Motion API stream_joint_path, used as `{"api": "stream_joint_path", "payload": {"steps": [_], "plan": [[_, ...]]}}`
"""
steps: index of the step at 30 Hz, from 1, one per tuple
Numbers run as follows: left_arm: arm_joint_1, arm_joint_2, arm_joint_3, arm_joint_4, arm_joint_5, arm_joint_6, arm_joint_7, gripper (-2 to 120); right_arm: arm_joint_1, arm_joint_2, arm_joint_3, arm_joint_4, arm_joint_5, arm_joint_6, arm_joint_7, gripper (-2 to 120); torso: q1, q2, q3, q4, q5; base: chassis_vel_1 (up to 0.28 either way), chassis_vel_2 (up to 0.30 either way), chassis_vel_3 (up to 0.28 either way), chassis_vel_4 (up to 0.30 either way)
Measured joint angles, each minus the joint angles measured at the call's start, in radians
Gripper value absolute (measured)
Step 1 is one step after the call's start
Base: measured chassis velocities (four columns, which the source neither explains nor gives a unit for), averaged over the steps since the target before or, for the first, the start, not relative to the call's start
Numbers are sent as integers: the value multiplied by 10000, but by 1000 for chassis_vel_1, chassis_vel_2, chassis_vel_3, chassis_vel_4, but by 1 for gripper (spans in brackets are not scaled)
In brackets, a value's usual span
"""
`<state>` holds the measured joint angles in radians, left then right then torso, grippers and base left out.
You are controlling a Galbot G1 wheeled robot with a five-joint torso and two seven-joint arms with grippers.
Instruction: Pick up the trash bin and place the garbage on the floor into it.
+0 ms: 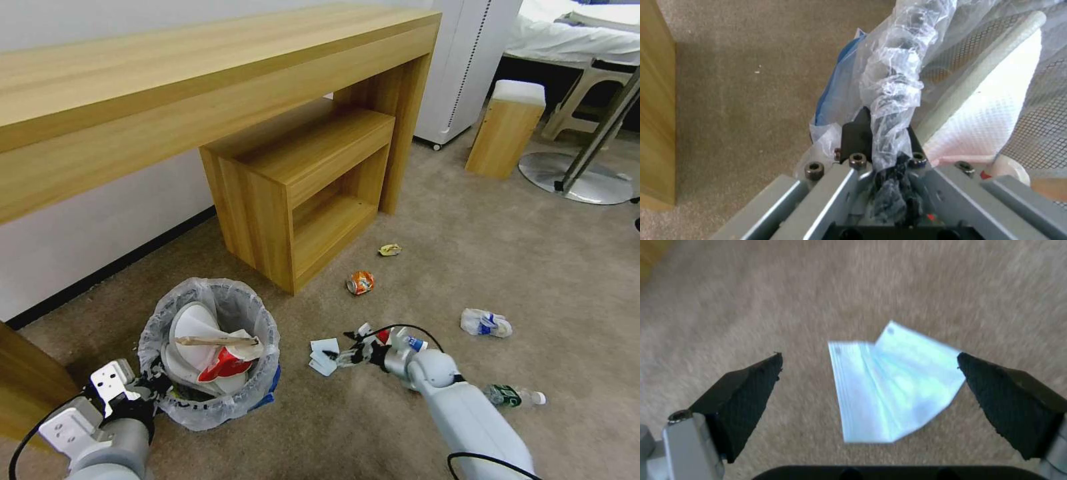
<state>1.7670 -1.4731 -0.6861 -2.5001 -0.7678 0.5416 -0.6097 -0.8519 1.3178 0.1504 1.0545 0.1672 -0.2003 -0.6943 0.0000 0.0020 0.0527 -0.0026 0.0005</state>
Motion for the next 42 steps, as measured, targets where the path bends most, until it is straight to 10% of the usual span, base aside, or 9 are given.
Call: {"api": "stream_joint_path", "payload": {"steps": [27,42], "plan": [[58,-33,185,-4,20,-95,8,1,-127,498,399,-898,-315,767,-140,11,0,0,-1,0,2,0,0,0,0],[111,24,115,-3,20,-126,20,1,126,895,415,-1574,-1011,1060,-28,61,0,0,-1,2,2,0,0,0,0]]}}
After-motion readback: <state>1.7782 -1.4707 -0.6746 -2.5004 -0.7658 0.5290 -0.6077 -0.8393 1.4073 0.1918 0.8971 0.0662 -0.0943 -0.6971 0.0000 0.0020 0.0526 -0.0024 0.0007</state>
